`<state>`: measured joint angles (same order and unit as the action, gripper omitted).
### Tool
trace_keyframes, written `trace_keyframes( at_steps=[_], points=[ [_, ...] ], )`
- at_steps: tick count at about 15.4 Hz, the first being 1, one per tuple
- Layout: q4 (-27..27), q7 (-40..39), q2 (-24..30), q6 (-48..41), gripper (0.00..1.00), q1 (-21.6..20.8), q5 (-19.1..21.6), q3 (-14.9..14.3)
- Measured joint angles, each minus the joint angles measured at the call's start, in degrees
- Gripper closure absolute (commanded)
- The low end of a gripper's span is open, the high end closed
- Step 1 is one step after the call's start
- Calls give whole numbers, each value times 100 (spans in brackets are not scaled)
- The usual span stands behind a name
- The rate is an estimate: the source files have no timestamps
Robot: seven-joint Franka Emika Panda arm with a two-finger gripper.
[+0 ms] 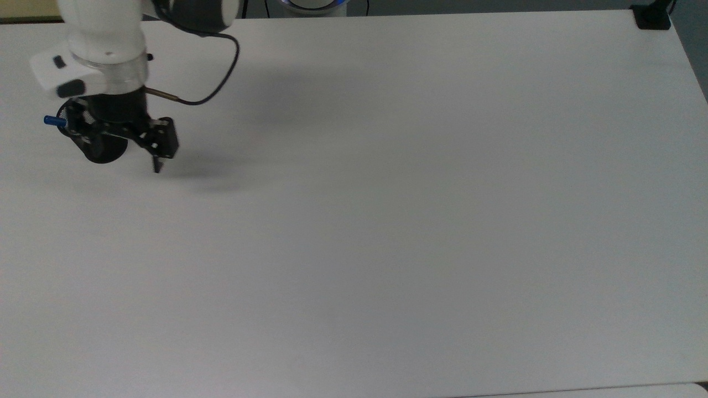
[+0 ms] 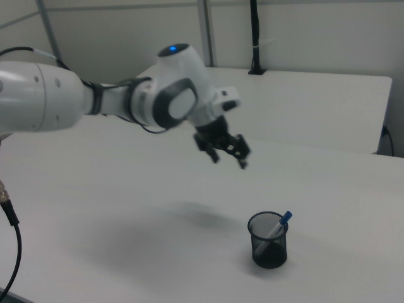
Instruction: Insert the marker
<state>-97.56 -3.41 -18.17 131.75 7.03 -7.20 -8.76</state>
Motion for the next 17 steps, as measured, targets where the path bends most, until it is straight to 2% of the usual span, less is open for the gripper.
trace_keyframes(
  at_steps=[3,8,12,17],
  points=[
    [195,281,157,-1069,0,-772,13,14],
    [546,447,547,-2351,0,-1680,46,20],
    [606,870,1036,-3200,0,-1885,238,19],
    [558,1057,1380,-3563,0,-1874,250,-19]
  ],
)
